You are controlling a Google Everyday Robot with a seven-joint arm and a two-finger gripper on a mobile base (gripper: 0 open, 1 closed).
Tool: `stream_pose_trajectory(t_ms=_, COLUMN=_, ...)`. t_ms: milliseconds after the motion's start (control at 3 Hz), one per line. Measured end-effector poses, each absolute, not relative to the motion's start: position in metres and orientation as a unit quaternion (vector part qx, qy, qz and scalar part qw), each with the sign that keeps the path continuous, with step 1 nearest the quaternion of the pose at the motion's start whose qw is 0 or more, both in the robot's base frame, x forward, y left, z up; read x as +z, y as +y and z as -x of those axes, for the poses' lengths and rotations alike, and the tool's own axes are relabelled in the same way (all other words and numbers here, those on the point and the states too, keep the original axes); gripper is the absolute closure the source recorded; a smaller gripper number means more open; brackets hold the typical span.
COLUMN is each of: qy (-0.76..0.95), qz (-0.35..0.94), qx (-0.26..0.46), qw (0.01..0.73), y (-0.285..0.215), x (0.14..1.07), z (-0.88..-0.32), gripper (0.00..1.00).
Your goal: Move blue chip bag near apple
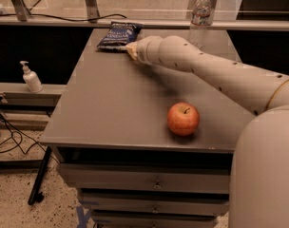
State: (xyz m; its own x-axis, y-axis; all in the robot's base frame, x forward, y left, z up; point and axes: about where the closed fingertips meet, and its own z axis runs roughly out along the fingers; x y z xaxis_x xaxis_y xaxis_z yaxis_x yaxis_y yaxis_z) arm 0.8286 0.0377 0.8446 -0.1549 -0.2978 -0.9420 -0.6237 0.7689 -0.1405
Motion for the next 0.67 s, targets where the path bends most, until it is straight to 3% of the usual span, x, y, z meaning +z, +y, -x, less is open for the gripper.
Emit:
stream_pose_trajectory(t_ms=333, qy=0.75, qz=0.299, qx=0.132, qw=0.575, y=0.026, x=0.845, z=-0.82, gripper=1.0)
stream_pose_trajectory(t_ms=667, qy=0.746, qz=0.305, qx=0.13, qw=0.577, y=0.006, x=0.856, z=-0.802, gripper=1.0)
